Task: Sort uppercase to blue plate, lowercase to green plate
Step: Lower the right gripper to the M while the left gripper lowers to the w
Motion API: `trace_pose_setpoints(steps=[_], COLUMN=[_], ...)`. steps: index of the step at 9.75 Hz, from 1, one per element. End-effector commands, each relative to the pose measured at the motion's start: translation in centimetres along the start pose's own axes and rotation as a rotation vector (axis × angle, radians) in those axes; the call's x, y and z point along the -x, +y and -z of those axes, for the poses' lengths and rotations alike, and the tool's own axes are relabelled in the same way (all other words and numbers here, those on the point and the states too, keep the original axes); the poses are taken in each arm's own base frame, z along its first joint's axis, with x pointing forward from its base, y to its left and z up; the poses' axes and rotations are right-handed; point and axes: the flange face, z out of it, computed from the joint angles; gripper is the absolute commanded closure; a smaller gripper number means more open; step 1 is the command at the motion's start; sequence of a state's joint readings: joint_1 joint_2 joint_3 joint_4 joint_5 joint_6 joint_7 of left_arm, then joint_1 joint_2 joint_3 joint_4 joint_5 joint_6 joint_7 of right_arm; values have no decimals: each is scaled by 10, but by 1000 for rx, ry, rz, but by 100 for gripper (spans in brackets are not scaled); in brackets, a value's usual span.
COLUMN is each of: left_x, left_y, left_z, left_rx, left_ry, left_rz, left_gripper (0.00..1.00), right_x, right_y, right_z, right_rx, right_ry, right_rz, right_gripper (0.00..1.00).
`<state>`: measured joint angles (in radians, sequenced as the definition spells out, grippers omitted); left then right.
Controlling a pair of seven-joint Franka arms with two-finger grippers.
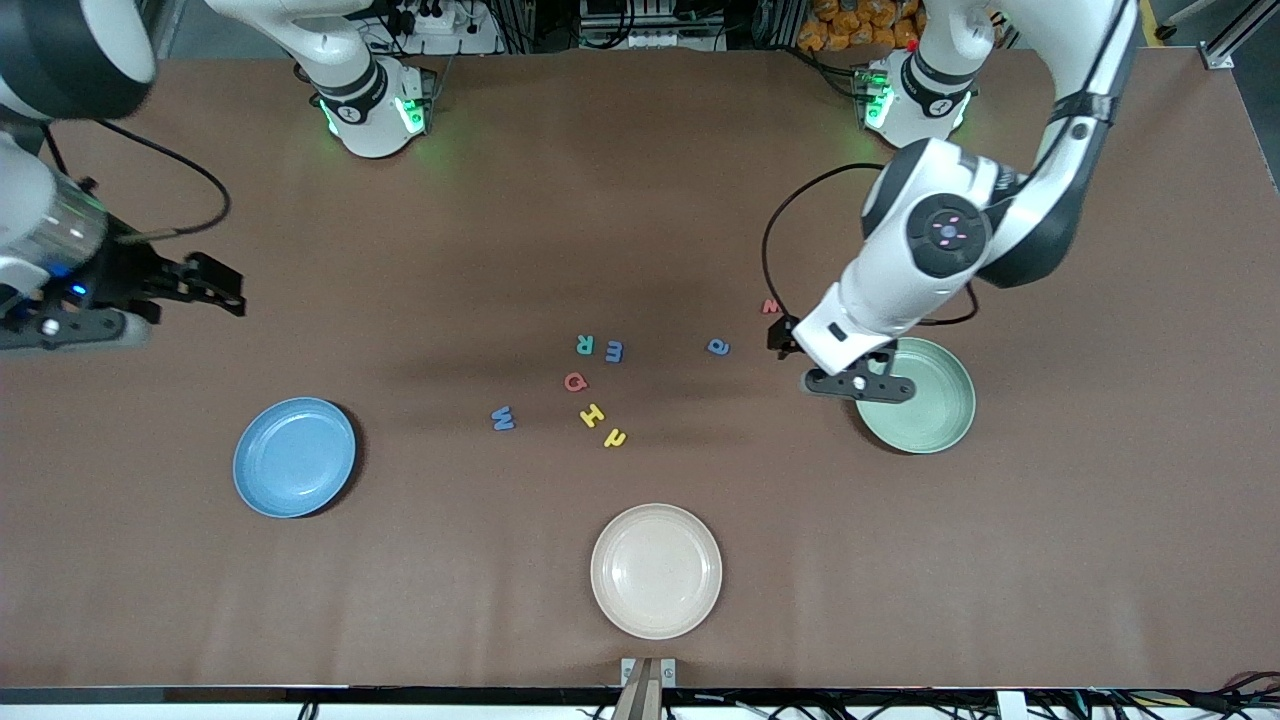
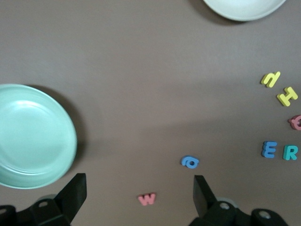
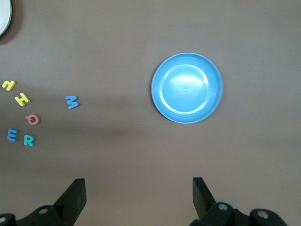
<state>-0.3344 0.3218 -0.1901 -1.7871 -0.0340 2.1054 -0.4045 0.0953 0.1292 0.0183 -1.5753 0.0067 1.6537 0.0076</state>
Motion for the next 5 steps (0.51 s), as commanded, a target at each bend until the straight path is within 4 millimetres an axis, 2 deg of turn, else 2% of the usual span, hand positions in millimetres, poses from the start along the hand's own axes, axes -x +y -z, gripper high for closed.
trace_pose_setpoints(steps=[1, 3, 4, 5], left_x=[28, 51, 65, 77], left_y=[20, 18, 19, 13], left_z=[-37, -79, -98, -117], left_rx=[-70, -76, -73, -66], left_ry=[33, 40, 43, 55], left_rz=[-37, -36, -51, -59], left_gripper=[0, 0, 0, 0], right_x=[-25, -37, -42, -45], right_y=[-41, -75, -99, -114], right_z=[-53, -87, -109, -135], right_rx=[0, 5, 9, 9], right_ry=[-33, -48, -53, -38], right_rz=[55, 65, 69, 83], right_gripper=[0, 0, 0, 0])
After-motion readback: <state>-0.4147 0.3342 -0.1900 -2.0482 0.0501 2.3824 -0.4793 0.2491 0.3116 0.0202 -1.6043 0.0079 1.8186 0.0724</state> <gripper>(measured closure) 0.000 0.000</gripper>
